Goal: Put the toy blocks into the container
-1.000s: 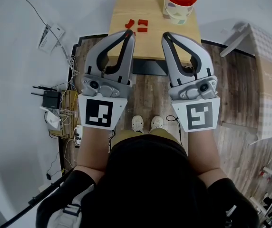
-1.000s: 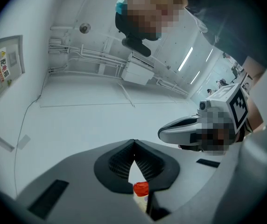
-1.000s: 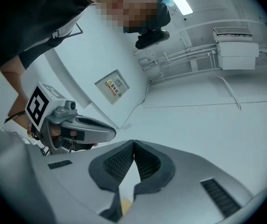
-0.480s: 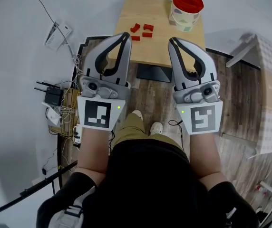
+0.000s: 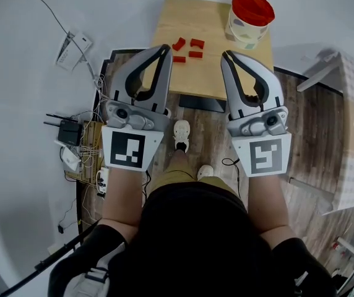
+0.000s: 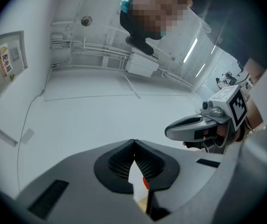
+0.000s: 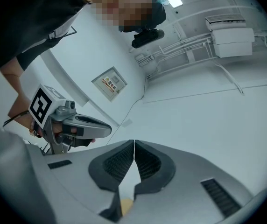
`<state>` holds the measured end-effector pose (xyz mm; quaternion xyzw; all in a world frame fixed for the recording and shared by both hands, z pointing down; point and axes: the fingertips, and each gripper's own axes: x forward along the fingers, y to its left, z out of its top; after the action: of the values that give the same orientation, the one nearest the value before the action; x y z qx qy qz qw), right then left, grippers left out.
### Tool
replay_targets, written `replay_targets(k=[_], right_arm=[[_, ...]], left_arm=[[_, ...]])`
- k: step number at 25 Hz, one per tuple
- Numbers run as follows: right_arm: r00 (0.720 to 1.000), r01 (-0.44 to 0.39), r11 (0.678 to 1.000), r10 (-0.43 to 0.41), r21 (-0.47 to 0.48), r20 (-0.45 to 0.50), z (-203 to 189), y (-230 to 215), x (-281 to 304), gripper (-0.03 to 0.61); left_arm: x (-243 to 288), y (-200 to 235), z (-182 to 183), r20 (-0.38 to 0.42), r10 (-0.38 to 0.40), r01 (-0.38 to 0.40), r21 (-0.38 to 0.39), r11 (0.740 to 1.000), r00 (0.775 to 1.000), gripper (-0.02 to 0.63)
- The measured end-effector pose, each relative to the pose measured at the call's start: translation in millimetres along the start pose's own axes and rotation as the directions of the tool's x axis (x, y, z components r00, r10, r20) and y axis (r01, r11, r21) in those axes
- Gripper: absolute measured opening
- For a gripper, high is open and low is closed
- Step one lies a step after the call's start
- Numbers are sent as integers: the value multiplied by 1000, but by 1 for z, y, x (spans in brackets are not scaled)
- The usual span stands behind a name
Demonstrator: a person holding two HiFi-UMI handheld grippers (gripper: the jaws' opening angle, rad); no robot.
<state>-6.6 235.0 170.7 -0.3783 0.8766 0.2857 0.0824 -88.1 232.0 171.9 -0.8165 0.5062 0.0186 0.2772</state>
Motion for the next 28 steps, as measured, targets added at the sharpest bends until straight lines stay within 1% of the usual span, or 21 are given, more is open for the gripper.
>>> replay_targets(k=[4,9,15,22,28], right_arm=[[1000,10,1000,-11,-7,-15,-23,-12,34,29],[999,38,999,-39,-4,-38,-56,-30,80,29],[996,45,999,-46,-12,-75,-90,-41,131,29],[994,56,998,-58,-19,-92,-117,-48,182,29],[992,78,997,-80,-26,-95,-132,-53,213,29]], left_arm=[[28,21,-26,1,-27,27,-12,1000,1000,8],[67,51,-62,0,-81,81,-22,996,997,9],[103,78,-102,-13,-143,142,-40,989,990,9],[134,113,-137,-15,-177,175,-62,983,984,9],[153,126,-155,-1,-248,248,-52,967,969,9]])
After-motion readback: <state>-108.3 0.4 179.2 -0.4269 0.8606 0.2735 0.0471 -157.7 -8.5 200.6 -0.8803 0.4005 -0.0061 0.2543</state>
